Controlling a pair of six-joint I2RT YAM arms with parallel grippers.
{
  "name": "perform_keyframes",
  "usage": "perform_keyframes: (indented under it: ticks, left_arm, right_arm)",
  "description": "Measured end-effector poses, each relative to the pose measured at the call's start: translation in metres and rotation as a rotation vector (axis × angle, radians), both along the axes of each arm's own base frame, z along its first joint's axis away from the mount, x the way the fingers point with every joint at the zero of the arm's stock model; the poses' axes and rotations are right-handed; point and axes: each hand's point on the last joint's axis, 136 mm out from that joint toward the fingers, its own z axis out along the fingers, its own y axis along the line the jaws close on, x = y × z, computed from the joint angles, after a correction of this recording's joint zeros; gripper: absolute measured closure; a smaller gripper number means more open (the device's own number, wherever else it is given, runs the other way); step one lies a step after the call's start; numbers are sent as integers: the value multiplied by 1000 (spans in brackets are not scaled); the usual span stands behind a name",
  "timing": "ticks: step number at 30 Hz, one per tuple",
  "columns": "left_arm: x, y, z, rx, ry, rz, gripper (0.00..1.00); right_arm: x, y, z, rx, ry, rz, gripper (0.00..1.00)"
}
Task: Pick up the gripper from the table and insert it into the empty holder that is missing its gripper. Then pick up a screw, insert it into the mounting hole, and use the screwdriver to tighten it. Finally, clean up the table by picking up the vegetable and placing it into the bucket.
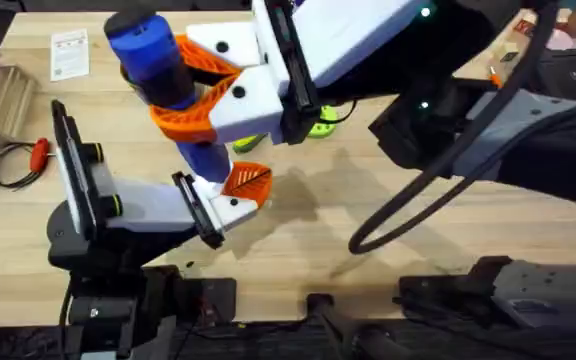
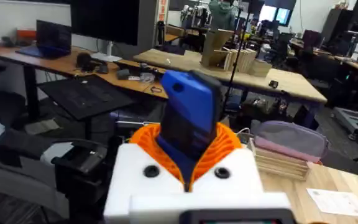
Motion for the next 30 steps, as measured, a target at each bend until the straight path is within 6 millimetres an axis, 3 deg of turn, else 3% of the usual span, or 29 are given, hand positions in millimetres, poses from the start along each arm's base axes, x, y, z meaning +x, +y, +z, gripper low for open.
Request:
perform_keyframes:
  ticks: [14, 20, 30]
  left_arm:
    - [0, 0, 0, 0, 0, 0, 991]
    - [0, 0, 0, 0, 0, 0, 991]
    - [0, 0, 0, 0, 0, 0, 991]
  right_arm:
    - [-1, -1, 2, 10, -10, 0, 978]
    - [2, -6, 25, 114, -66, -36, 978]
    - [23, -19, 41, 65, 22, -108, 978]
